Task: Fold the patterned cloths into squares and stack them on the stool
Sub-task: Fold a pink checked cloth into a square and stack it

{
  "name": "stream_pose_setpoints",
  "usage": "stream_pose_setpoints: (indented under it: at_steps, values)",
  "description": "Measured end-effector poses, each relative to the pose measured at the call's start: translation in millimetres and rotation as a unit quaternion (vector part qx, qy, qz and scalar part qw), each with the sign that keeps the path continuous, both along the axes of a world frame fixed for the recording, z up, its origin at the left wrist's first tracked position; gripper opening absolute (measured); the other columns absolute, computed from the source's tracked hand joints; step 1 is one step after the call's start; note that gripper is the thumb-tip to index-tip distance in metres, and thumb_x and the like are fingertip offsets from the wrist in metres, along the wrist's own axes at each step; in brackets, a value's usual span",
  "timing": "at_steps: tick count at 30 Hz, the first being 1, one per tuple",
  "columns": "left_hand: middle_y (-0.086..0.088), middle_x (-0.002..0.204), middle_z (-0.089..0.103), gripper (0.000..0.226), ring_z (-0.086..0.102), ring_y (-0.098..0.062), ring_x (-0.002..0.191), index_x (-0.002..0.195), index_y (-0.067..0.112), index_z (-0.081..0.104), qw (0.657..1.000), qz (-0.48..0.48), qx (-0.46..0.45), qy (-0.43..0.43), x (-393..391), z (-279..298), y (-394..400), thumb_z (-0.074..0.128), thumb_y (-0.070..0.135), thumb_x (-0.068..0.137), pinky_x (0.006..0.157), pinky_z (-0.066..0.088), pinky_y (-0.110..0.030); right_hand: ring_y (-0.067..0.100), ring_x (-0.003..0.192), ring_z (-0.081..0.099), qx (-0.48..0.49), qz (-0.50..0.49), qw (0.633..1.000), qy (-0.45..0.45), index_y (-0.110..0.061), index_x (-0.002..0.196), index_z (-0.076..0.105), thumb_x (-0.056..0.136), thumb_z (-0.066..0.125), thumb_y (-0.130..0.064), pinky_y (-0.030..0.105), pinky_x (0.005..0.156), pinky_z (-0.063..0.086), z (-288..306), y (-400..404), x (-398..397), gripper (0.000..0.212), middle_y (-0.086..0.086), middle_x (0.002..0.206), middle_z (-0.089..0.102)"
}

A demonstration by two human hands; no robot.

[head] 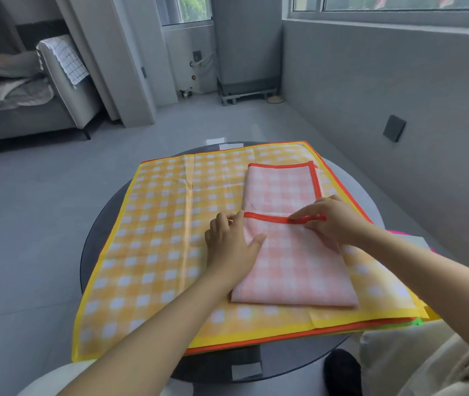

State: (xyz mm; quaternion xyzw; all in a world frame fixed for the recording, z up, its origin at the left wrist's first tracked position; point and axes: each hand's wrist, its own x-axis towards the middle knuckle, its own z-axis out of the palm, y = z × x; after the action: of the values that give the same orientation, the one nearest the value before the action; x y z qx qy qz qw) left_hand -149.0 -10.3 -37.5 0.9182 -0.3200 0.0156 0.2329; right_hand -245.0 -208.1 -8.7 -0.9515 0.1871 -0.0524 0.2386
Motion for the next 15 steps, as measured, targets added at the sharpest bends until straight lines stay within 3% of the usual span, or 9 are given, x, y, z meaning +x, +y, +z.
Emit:
stream_pose_setpoints:
  at_steps: [3,5,8,11,15]
  values:
    - [-0.004,0.156,0.009,0.067,0.006,-0.018,0.144,0.151,0.013,0.013,0.997,-0.073,-0.005,0.024,-3.0,2.1,1.7,0.038,0.044,0.098,0.117,0.008,-0.030,0.019,0.110,0.037,-0.047,-0.014,0.999,-0.010,-0.043,0.110,0.064,0.094,0.053,-0.019,0.031,0.096,0.027,-2.6,8.6,-2.1,0.032,-0.007,0.104,0.055]
    - [-0.002,0.160,-0.008,0.067,-0.008,-0.014,0.146,0.152,0.014,0.005,0.992,-0.115,0.020,0.050,-6.0,5.3,1.8,0.034,0.043,0.099,0.116,-0.002,-0.028,0.018,0.110,0.037,-0.098,-0.026,0.995,-0.020,-0.043,0.115,0.062,0.096,0.046,-0.019,0.030,0.094,0.020,-4.2,17.5,-6.0,0.035,-0.007,0.112,0.055]
    - [-0.004,0.158,-0.020,0.067,-0.020,-0.015,0.144,0.152,0.018,-0.001,0.980,-0.149,0.117,0.058,-8.5,4.9,-0.2,0.025,0.049,0.099,0.115,-0.011,-0.030,0.019,0.128,0.032,-0.195,-0.039,0.980,-0.018,-0.035,0.132,0.050,0.099,0.032,-0.030,0.034,0.109,0.013,-8.9,35.2,-12.2,0.037,-0.005,0.134,0.049]
    - [-0.007,0.157,-0.022,0.067,-0.023,-0.016,0.143,0.152,0.020,-0.007,0.975,-0.149,0.162,0.034,-7.5,0.7,-2.6,0.021,0.051,0.099,0.117,-0.014,-0.032,0.016,0.145,0.008,-0.174,-0.019,0.984,0.031,-0.018,0.148,0.024,0.096,0.007,-0.041,0.033,0.118,-0.003,-19.8,61.9,-19.1,0.059,0.000,0.156,0.019]
    - [-0.005,0.158,-0.019,0.065,-0.021,-0.014,0.144,0.152,0.023,-0.007,0.974,-0.154,0.167,0.020,-5.8,-1.3,-2.6,0.018,0.050,0.099,0.116,-0.014,-0.031,0.012,0.144,-0.012,-0.151,0.006,0.986,0.065,-0.015,0.149,-0.004,0.063,-0.032,-0.070,0.028,0.114,-0.013,-32.6,75.0,-31.1,0.106,0.000,0.158,-0.007]
